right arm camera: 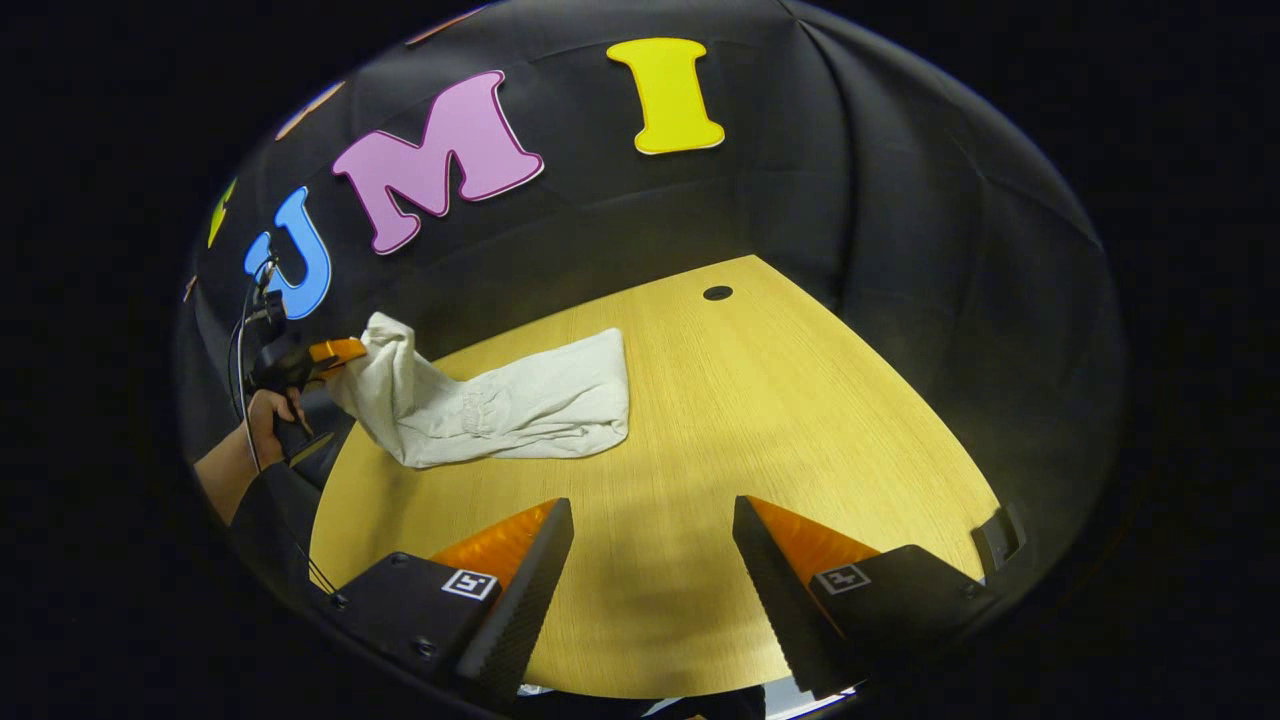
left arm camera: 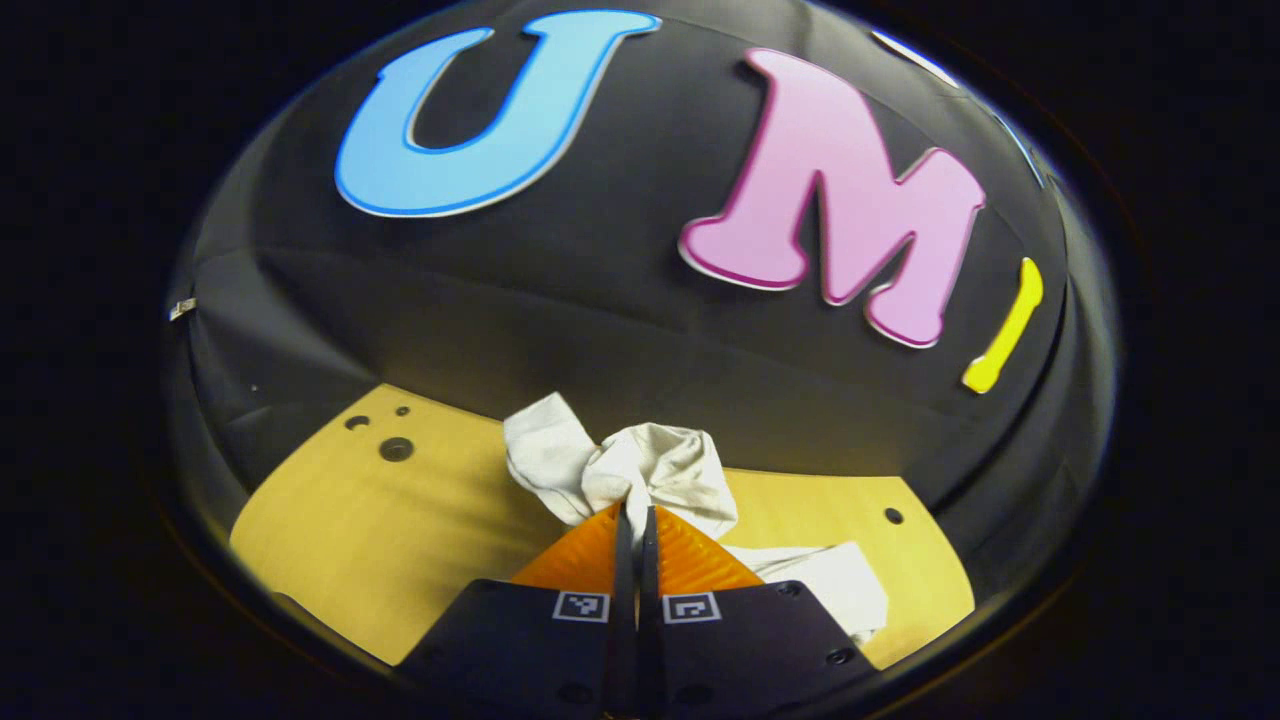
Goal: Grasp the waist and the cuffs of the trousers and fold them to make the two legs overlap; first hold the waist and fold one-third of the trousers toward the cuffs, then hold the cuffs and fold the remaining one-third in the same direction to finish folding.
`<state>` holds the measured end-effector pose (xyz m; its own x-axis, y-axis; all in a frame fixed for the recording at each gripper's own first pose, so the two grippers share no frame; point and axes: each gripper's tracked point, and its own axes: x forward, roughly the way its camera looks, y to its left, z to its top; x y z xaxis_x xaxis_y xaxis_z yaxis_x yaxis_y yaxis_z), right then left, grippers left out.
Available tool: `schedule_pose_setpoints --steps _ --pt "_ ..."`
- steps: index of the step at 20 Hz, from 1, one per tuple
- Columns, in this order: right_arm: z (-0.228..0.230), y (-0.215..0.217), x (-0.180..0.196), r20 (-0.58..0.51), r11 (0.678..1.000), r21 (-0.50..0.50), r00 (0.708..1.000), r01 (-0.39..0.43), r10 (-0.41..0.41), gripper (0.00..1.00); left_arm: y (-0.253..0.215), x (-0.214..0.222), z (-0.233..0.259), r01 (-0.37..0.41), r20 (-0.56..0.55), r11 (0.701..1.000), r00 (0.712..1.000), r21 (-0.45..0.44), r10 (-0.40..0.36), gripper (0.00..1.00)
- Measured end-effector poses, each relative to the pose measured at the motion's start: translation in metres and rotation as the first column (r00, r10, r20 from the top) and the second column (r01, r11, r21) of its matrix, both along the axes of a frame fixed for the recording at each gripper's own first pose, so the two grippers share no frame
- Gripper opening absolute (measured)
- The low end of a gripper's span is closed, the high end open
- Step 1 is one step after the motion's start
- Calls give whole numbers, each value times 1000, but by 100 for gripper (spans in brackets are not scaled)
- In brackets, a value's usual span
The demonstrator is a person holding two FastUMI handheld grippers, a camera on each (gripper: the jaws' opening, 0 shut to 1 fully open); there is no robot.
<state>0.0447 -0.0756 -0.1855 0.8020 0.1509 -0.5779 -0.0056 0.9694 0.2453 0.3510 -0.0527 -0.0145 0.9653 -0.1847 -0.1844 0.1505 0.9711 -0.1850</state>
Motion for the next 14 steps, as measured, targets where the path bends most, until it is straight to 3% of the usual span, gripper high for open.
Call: schedule_pose_setpoints --steps 4,9,14 --pt "5 -11 8 26 1000 24 1000 0 0 99 -69 -7 20 70 29 997 997 -17 -70 5" --pt "4 -39 6 31 999 46 999 10 -11 99 -149 -14 37 148 62 989 987 25 -149 5" --pt "3 -68 8 33 999 49 999 1 -3 99 -221 -26 30 212 56 977 975 35 -214 5"
